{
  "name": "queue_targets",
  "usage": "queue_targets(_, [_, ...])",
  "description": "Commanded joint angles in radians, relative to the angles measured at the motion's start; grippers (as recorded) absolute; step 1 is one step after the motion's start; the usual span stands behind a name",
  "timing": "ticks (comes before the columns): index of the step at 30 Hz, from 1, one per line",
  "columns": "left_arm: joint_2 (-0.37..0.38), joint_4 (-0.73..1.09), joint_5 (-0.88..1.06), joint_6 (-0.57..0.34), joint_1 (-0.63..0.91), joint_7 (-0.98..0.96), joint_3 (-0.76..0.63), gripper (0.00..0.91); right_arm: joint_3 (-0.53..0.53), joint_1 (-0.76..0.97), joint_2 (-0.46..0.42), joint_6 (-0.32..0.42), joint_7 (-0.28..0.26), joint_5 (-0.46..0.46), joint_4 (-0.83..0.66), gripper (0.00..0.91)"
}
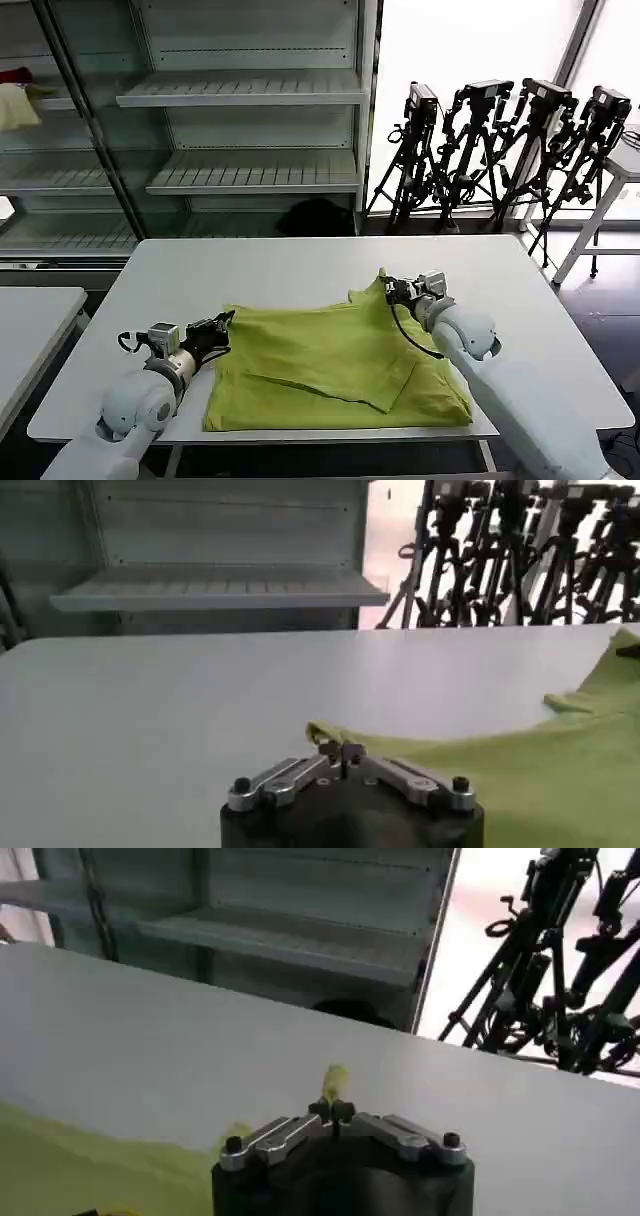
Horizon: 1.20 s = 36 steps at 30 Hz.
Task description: Fold and organize the clothes.
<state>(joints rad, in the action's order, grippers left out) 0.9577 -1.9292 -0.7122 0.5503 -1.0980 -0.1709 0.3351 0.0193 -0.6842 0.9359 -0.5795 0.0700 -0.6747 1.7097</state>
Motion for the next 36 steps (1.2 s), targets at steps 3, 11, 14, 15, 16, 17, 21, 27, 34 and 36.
queue_targets(3, [-0.008, -0.209, 0.051, -0.033, -0.201, -0.041, 0.034, 0.0, 0.171, -0.297, -0.16, 0.002, -0.011, -0.022, 0.289, 0.0])
queue_targets(11, [0.011, -0.296, 0.146, -0.02, -0.311, -0.084, 0.055, 0.0, 0.214, -0.417, -0.195, 0.001, 0.005, -0.022, 0.407, 0.0])
queue_targets(14, [0.016, -0.327, 0.153, 0.0, -0.35, -0.093, 0.075, 0.0, 0.229, -0.448, -0.203, 0.001, 0.003, -0.021, 0.428, 0.0])
queue_targets(15, [0.018, -0.33, 0.165, 0.003, -0.359, -0.093, 0.077, 0.0, 0.232, -0.452, -0.205, 0.001, 0.002, -0.021, 0.429, 0.0])
queue_targets(16, [0.019, -0.334, 0.181, 0.002, -0.37, -0.09, 0.077, 0.0, 0.255, -0.478, -0.215, 0.001, -0.004, -0.019, 0.437, 0.0])
queue_targets(17, [0.02, -0.337, 0.189, 0.001, -0.386, -0.089, 0.075, 0.0, 0.274, -0.492, -0.222, 0.002, -0.011, -0.014, 0.439, 0.0])
queue_targets(21, [0.03, -0.354, 0.224, -0.005, -0.434, -0.088, 0.056, 0.0, 0.328, -0.562, -0.24, 0.002, -0.028, -0.012, 0.45, 0.0])
queue_targets(27, [0.033, -0.335, 0.245, -0.004, -0.436, -0.09, 0.051, 0.0, 0.4, -0.675, -0.231, 0.002, -0.03, -0.01, 0.487, 0.0])
queue_targets(34, [0.039, -0.303, 0.24, -0.003, -0.412, -0.116, 0.052, 0.0, 0.426, -0.738, -0.197, 0.002, -0.022, 0.001, 0.52, 0.0])
queue_targets(36, [0.041, -0.3, 0.24, -0.001, -0.408, -0.118, 0.049, 0.0, 0.43, -0.754, -0.194, 0.002, -0.025, 0.007, 0.522, 0.0])
